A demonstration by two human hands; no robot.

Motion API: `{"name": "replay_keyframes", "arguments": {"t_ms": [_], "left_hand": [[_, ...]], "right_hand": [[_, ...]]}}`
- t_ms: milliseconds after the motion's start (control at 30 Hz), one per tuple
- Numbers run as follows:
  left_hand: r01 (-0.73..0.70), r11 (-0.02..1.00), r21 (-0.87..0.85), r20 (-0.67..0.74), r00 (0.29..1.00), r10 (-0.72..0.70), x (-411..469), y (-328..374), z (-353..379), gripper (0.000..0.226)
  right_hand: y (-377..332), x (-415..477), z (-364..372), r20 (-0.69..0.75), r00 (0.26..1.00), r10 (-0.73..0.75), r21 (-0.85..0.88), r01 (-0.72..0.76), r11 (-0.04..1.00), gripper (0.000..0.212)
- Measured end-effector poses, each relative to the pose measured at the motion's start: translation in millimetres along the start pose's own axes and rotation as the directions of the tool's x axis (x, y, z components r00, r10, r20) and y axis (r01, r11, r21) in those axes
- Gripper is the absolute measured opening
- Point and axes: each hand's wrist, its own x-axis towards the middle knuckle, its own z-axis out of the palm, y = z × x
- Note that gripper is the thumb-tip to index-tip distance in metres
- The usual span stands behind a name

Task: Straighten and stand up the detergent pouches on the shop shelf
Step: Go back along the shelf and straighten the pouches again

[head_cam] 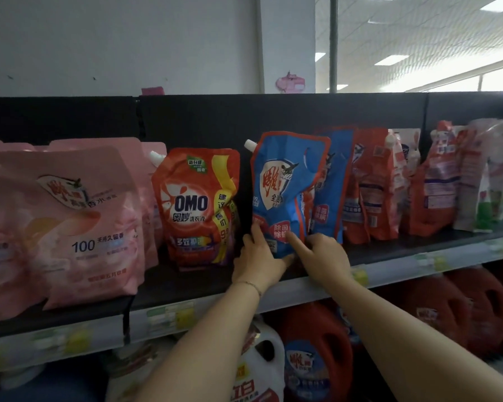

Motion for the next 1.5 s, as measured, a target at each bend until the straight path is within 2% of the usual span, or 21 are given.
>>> {"name": "replay_keyframes", "arguments": {"t_ms": [200,267,400,500,600,767,900,967,1067,1133,1233,1300,1400,1500], "left_hand": [[0.039,0.999,-0.01,0.015,0.999,-0.039,-1.4,0.8,1.6,0.115],[0.061,0.997,-0.055,0.019,0.998,-0.06,1.5,-1.3,1.5,0.117],[0.066,0.992,-0.11,0.018,0.998,-0.065,1.1,-2.4,2.1,0.119],[0.056,0.992,-0.115,-0.028,0.998,-0.059,-0.3,-0.9,2.9,0.116],[0.053,0.992,-0.115,-0.067,0.996,-0.061,0.9,-1.1,4.7,0.109],[0.019,0.989,-0.145,-0.143,0.989,-0.04,2.9,0.9,2.4,0.109],[-0.03,0.982,-0.185,-0.301,0.953,-0.028,-1.4,2.4,4.8,0.093],[-0.062,0.976,-0.211,-0.346,0.938,-0.015,-1.8,1.5,6.4,0.091],[-0.058,0.958,-0.281,-0.356,0.933,-0.048,-0.2,0.7,5.8,0.085],[-0.052,0.944,-0.325,-0.374,0.924,-0.078,1.0,0.9,5.4,0.074],[-0.037,0.932,-0.36,-0.413,0.902,-0.124,3.3,2.4,5.7,0.052],[-0.028,0.947,-0.321,-0.433,0.893,-0.121,5.5,2.8,7.0,0.044],[0.003,0.97,-0.241,-0.455,0.883,-0.116,5.5,2.6,9.5,0.045],[0.035,0.997,-0.072,-0.521,0.851,-0.067,4.3,1.7,11.4,0.046]], "right_hand": [[4.5,-4.3,5.3,-0.043,0.994,-0.096,-0.019,0.095,0.995,0.061],[4.8,-4.5,6.8,-0.066,0.994,-0.082,-0.031,0.08,0.996,0.06],[4.4,-2.5,7.4,-0.035,0.997,-0.066,-0.052,0.064,0.997,0.09],[9.0,-1.0,7.9,0.04,0.989,-0.139,-0.1,0.143,0.985,0.09],[12.4,-0.5,7.4,0.051,0.975,-0.216,-0.143,0.221,0.965,0.094],[11.3,-0.6,5.8,0.137,0.946,-0.293,-0.181,0.315,0.932,0.09],[8.8,1.9,6.0,0.2,0.93,-0.31,-0.138,0.34,0.93,0.065],[7.5,2.9,5.7,0.224,0.928,-0.299,-0.097,0.326,0.94,0.063],[4.7,3.2,5.1,0.245,0.928,-0.28,-0.077,0.306,0.949,0.072],[2.7,2.2,3.5,0.256,0.931,-0.262,-0.075,0.289,0.954,0.077],[3.3,4.0,2.4,0.24,0.956,-0.171,-0.051,0.188,0.981,0.074],[3.4,6.8,3.2,0.226,0.969,-0.097,-0.022,0.105,0.994,0.071],[1.5,11.4,3.3,0.224,0.974,0.028,0.049,-0.039,0.998,0.072],[-0.5,14.3,6.9,0.175,0.979,0.102,0.009,-0.105,0.994,0.065]]}}
